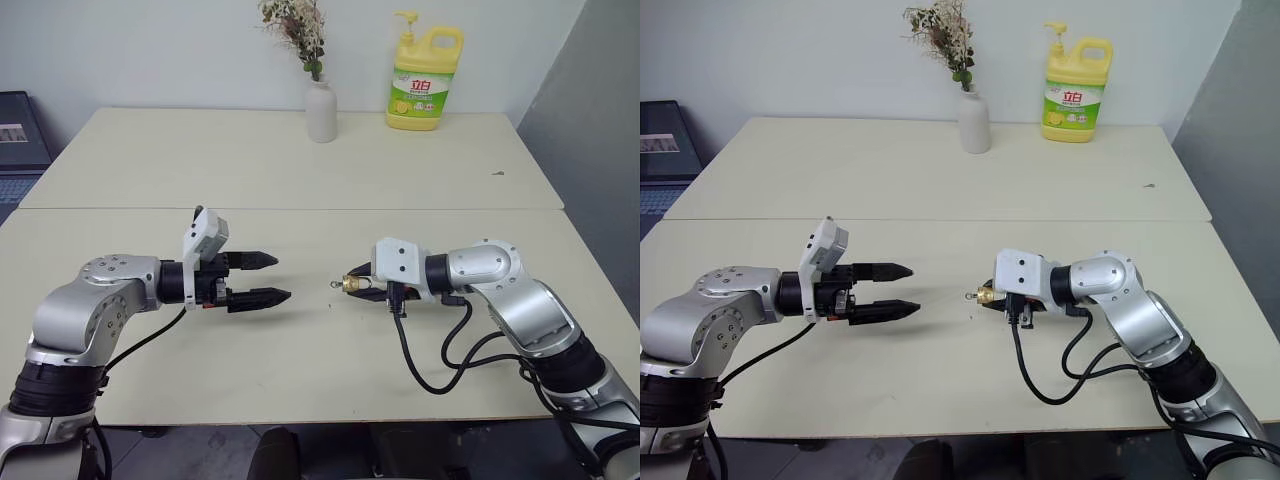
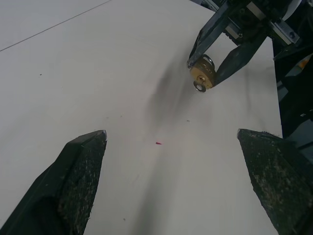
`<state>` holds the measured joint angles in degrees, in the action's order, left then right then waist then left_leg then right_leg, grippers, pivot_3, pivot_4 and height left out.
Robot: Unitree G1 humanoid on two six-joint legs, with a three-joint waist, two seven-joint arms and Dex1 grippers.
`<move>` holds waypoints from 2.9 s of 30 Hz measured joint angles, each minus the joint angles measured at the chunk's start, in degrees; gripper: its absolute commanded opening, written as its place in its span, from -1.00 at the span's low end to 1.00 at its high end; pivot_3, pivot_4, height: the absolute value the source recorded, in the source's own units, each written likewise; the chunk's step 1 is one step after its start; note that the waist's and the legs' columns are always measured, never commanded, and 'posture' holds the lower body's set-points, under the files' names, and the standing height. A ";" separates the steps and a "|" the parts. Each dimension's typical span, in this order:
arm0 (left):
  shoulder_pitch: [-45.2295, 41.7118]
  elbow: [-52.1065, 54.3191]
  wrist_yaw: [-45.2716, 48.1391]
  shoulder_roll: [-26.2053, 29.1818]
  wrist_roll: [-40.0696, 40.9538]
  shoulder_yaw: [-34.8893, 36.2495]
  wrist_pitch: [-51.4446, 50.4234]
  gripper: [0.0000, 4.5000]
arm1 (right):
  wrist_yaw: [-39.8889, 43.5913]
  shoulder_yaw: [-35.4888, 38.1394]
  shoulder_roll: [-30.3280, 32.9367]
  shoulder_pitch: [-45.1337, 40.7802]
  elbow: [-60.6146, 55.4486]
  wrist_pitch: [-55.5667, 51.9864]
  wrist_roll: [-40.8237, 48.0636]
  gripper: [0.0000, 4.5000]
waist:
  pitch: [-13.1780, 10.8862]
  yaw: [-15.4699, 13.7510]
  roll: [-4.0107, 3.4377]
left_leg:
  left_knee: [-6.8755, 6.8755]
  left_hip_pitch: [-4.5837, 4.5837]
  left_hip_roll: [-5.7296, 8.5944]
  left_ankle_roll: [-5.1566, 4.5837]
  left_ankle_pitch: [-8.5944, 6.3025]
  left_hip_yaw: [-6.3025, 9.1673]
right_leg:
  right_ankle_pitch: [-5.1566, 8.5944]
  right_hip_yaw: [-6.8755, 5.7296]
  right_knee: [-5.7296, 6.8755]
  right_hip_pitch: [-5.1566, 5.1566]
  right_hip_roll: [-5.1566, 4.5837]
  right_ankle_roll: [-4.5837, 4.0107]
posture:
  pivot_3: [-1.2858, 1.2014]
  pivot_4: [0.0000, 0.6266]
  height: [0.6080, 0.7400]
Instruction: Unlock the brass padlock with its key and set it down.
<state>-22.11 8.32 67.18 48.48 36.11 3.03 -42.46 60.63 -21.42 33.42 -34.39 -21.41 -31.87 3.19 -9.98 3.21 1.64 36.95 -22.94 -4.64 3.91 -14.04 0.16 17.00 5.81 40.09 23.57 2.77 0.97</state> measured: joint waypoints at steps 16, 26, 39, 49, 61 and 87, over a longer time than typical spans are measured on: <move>-1.10 -1.10 0.93 -0.52 -0.04 -1.20 0.13 1.00 | -3.23 -0.12 2.05 -0.25 -1.25 2.55 -1.59 -0.59 | 0.00 0.00 0.01 | 0.00 -0.01 0.01 0.00 0.00 0.00 | 0.01 0.00 -0.01 0.00 0.00 0.01 | 0.03 -0.52 1.00; -0.49 -1.00 0.37 -0.51 -0.08 -1.12 0.29 1.00 | -13.79 -0.21 3.70 1.96 1.64 19.20 -14.68 -0.59 | -0.01 -0.05 0.01 | 0.00 -0.02 0.01 0.00 0.00 -0.03 | 0.01 0.03 -0.02 0.01 -0.01 0.01 | 0.03 -0.52 1.00; -7.25 -2.82 -1.28 -3.42 1.56 -1.02 -1.54 1.00 | -21.68 1.04 3.54 2.51 1.68 35.31 -22.40 -0.59 | -0.01 -0.30 0.03 | 0.01 -0.02 0.02 0.00 0.00 -0.02 | -0.13 0.02 -0.01 0.00 -0.01 -0.22 | 0.03 -0.52 1.00; -13.58 -2.49 -7.19 -9.51 3.03 -1.01 -4.54 1.00 | -21.70 1.12 1.13 3.11 1.63 35.82 -23.01 -0.59 | -0.01 -0.31 0.03 | 0.01 -0.01 0.02 0.01 0.01 -0.01 | -0.15 0.03 -0.01 -0.03 -0.01 -0.25 | 0.03 -0.52 1.00; -15.91 -2.63 -7.30 -11.13 5.48 -1.06 -8.40 0.74 | -20.85 1.12 -0.05 3.10 1.23 36.12 -24.47 -0.59 | -0.01 -0.34 0.03 | 0.03 -0.01 0.03 0.02 0.01 0.01 | -0.15 0.02 -0.01 -0.05 -0.01 -0.25 | 0.03 -0.52 1.00; -18.01 -8.02 -1.22 -11.01 2.03 -4.85 -5.91 -1.00 | -19.71 1.69 -0.86 2.84 0.92 36.20 -24.97 -0.59 | -0.01 -0.34 0.03 | 0.03 -0.01 0.03 0.02 0.01 0.02 | -0.15 0.01 -0.01 -0.06 -0.01 -0.26 | 0.03 -0.52 1.00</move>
<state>-40.12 0.30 65.95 37.47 38.15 -1.82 -48.36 40.92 -19.73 32.56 -31.55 -20.49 4.33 -21.78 -9.98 2.87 1.67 36.97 -22.94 -4.60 3.93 -14.03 0.18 16.85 5.82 40.08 23.51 2.76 0.72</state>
